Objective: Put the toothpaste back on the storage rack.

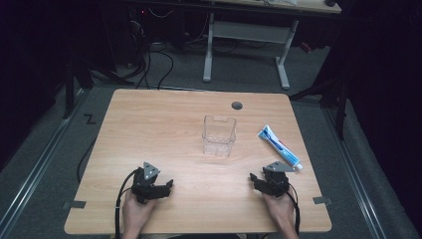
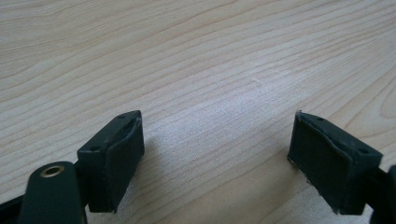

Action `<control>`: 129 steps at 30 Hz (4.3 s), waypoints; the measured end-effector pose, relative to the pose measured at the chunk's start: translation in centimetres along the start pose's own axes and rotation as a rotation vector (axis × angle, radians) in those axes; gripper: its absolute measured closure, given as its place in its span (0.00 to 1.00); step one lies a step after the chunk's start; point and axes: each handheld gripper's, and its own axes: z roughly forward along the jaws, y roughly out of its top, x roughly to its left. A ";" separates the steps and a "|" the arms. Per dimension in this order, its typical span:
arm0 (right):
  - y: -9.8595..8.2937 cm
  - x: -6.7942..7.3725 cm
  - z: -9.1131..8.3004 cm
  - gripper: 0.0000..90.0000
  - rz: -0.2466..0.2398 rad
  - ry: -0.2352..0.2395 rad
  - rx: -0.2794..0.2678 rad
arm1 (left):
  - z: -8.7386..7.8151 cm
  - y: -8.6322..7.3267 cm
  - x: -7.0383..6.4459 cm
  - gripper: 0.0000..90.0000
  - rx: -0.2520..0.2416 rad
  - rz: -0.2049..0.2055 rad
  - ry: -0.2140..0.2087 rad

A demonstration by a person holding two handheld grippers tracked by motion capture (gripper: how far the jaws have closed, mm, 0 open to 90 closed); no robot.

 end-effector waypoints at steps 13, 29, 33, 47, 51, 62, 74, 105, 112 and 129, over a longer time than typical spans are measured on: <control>0.3 0.3 0.0 0.56 -0.002 -0.070 0.005 | 0.0 0.0 0.0 0.20 0.001 0.000 -0.001; -0.2 -0.1 -1.9 0.54 0.025 -0.069 -0.074 | 0.0 0.0 0.0 0.20 0.000 0.000 -0.002; -0.2 -0.5 -2.3 0.54 0.023 -0.071 -0.081 | 0.0 0.0 0.0 0.20 0.000 0.000 -0.002; 0.5 -2.5 -3.8 0.58 0.029 -0.073 -0.087 | 0.0 0.0 0.0 0.20 0.000 0.001 -0.002; 1.0 -3.0 -4.2 0.59 0.025 -0.077 -0.084 | 0.0 0.0 0.0 0.20 0.000 0.001 -0.001; 2.3 -4.5 -4.5 0.65 0.009 -0.081 -0.069 | 0.0 0.0 -0.1 0.20 0.000 0.001 -0.001; 4.0 -6.0 -4.4 0.64 -0.007 -0.122 -0.049 | 0.0 0.0 -0.1 0.20 0.001 0.000 -0.001; 8.3 -8.2 -0.9 0.58 -0.054 -0.157 0.057 | 0.0 0.0 -0.1 0.20 0.001 0.000 0.000; 8.9 -8.8 0.5 0.56 -0.060 -0.174 0.103 | 0.0 0.0 -0.1 0.20 0.001 0.000 0.001; 9.9 -8.8 3.8 0.54 -0.118 -0.197 0.203 | 0.1 0.1 -0.1 0.20 0.000 -0.004 0.003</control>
